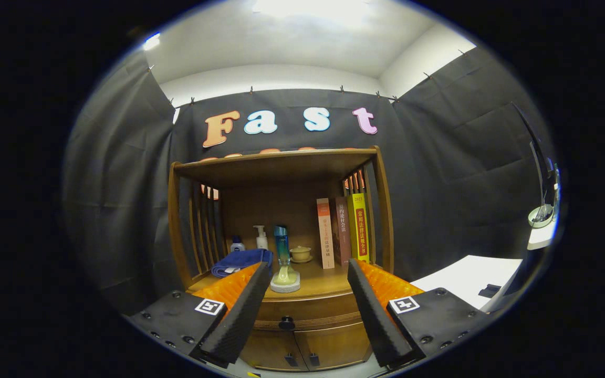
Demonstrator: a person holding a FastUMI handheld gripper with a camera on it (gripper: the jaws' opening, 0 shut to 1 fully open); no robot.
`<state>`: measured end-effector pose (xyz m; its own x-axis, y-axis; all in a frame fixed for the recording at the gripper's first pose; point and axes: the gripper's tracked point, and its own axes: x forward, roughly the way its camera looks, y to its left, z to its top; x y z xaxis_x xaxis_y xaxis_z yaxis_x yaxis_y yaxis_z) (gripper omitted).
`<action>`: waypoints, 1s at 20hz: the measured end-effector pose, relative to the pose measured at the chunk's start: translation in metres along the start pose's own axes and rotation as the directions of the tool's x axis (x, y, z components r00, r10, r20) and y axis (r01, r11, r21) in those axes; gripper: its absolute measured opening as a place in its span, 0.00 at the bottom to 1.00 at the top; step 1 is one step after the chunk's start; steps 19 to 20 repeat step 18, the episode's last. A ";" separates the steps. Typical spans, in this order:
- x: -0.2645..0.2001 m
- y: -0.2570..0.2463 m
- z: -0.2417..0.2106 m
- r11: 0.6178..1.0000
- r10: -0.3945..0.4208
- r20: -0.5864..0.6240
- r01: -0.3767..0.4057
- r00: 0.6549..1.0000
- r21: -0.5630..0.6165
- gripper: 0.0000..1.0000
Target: Pull open the drawer, take out the items inside it, and place them on the countertop above the cabinet.
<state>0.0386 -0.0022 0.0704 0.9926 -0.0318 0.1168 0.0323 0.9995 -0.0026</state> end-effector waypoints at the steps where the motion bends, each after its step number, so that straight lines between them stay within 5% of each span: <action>1: -0.001 -0.002 0.003 1.000 -0.005 0.006 0.005 1.000 -0.004 0.98; 20: 0.005 0.001 -0.015 1.000 -0.007 -0.008 0.007 1.000 0.024 0.98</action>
